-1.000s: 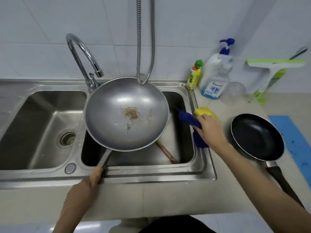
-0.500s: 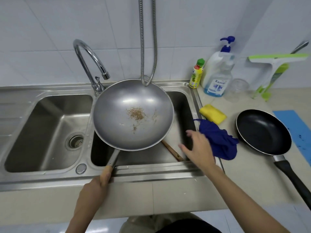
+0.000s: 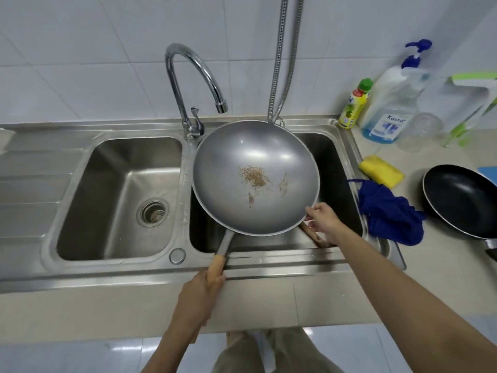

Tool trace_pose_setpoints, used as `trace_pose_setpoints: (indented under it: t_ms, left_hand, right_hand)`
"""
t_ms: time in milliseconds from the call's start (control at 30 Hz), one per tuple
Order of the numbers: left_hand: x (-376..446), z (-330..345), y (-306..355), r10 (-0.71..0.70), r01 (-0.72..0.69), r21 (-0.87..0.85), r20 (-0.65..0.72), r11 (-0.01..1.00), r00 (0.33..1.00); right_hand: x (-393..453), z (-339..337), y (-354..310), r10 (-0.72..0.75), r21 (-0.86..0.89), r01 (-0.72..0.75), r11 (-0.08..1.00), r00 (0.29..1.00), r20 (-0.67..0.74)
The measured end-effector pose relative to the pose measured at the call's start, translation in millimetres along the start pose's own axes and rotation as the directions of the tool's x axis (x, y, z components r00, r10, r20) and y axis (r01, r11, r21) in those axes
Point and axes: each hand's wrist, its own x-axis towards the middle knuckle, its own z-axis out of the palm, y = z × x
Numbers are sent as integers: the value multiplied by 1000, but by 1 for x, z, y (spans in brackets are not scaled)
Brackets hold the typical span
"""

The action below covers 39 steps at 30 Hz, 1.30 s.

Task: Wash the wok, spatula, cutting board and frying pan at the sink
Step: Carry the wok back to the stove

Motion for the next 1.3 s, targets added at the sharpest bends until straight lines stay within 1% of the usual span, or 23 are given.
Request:
trace_pose_setpoints:
  t_ms: [100, 200, 300, 400, 500, 567, 700, 800, 933, 1000, 1067, 1133, 1200, 1267, 1300]
  left_hand:
    - [-4, -12, -8, 26, -29, 58, 53, 998, 998]
    - [-5, -23, -16, 77, -88, 119, 94, 989, 993]
    - [-6, -28, -18, 150, -167, 120, 138, 979, 979]
    - [-5, -29, -14, 222, -242, 107, 173, 964, 960]
    - [-4, -25, -3, 287, -322, 150, 217, 935, 933]
    - [-3, -22, 7, 329, -377, 178, 248, 909, 911]
    - [-4, -18, 36, 425, -485, 156, 307, 860, 852]
    - [-5, -11, 65, 465, -527, 128, 331, 840, 821]
    - [-17, 7, 108, 558, -637, 143, 363, 757, 746]
    - [-28, 22, 132, 603, -692, 158, 381, 704, 700]
    - [-44, 44, 158, 642, -739, 124, 414, 662, 645]
    - [-65, 73, 184, 649, -749, 45, 465, 661, 602]
    - [-89, 107, 209, 645, -737, -40, 517, 675, 563]
    - [-117, 144, 234, 648, -742, -88, 563, 665, 513]
    - [-132, 163, 247, 652, -751, -101, 581, 653, 488]
  right_hand:
    - [-21, -7, 10, -10, -43, 7, 999, 997, -74]
    - [-46, -20, 28, -72, -70, 64, 995, 991, -109]
    - [-74, -38, 38, -123, -11, 122, 992, 979, -160]
    - [-102, -53, 46, -119, 39, 132, 991, 964, -238]
    - [-129, -68, 55, -100, 74, 131, 989, 942, -322]
    - [-145, -82, 58, -109, 105, 156, 982, 926, -361]
    - [-170, -112, 58, -132, 127, 207, 970, 889, -438]
    - [-189, -138, 62, -143, 128, 232, 964, 860, -490]
    - [-219, -178, 81, -210, 94, 302, 949, 822, -529]
    - [-235, -203, 91, -188, 129, 316, 940, 795, -577]
    - [-253, -232, 103, -155, 168, 334, 927, 753, -640]
    - [-272, -263, 120, -112, 205, 346, 916, 710, -695]
    - [-292, -296, 141, -87, 225, 356, 907, 682, -726]
    - [-312, -332, 166, -66, 242, 373, 896, 649, -758]
    - [-321, -351, 178, -51, 246, 383, 891, 621, -782]
